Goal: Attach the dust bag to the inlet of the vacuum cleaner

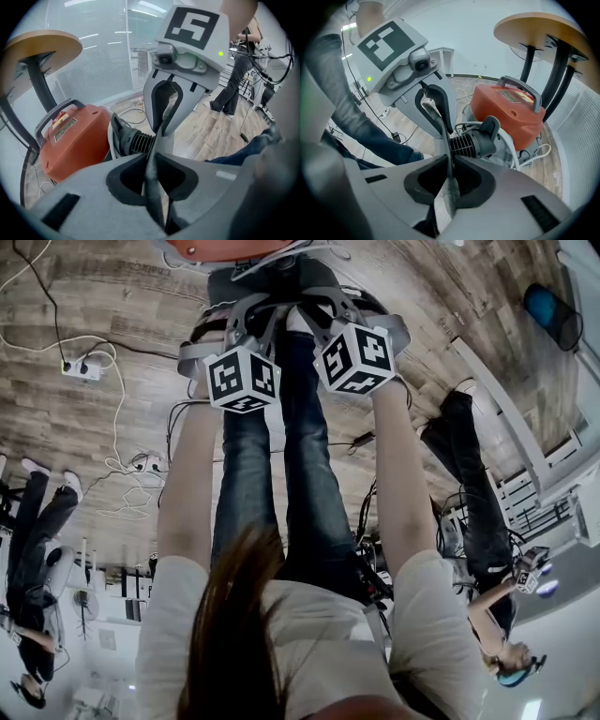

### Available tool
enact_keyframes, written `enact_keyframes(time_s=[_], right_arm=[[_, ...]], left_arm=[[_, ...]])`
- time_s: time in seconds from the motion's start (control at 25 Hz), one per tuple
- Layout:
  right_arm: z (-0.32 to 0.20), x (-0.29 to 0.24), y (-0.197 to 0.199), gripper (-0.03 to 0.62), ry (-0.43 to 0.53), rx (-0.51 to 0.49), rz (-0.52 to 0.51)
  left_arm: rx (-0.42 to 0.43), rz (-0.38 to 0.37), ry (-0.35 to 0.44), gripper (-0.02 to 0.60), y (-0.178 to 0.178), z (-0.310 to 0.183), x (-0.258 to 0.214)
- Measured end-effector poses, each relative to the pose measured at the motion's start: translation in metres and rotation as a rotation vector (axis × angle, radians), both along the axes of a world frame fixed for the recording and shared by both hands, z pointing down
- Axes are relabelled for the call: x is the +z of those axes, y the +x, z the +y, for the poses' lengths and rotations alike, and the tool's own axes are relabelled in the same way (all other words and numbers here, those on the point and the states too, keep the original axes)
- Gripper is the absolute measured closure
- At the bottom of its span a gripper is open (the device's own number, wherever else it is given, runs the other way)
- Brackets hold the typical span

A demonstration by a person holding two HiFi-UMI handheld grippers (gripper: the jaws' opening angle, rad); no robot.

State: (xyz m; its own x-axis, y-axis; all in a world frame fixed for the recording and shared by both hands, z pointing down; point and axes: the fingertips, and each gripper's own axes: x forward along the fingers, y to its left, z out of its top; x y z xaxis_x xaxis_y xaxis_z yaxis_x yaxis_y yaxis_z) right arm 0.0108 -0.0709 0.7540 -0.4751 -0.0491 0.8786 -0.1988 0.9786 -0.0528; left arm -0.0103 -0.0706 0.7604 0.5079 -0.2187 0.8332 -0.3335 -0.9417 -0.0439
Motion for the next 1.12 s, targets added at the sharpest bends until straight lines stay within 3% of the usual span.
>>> enact_keyframes(time_s=[0.24,0.56,0.72,1.12], right_arm=[[-0.002,0.001,-0.001,0.548,-0.015,-0.013,-0.003],[-0.015,0.000,0.000,0.541,-0.030,-0.022,-0.004],[-0.019,0.000,0.001,0.537,-0.041,-0.024,-0.011],[-0.025,0.001,-0.001,0.525,-0.041,0.058,-0.036]], left_arm=[[0.001,-0.001,-0.030,0.517,-0.001,-0.003,0.001],[-0.086,0.011,-0.089,0.508,-0.001,-0.015,0.000],[-0.083,0.016,-0.103,0.502,0.000,-0.018,0.000],[-0.126,0.037,-0.137,0.492,-0.002,-0.025,0.002]])
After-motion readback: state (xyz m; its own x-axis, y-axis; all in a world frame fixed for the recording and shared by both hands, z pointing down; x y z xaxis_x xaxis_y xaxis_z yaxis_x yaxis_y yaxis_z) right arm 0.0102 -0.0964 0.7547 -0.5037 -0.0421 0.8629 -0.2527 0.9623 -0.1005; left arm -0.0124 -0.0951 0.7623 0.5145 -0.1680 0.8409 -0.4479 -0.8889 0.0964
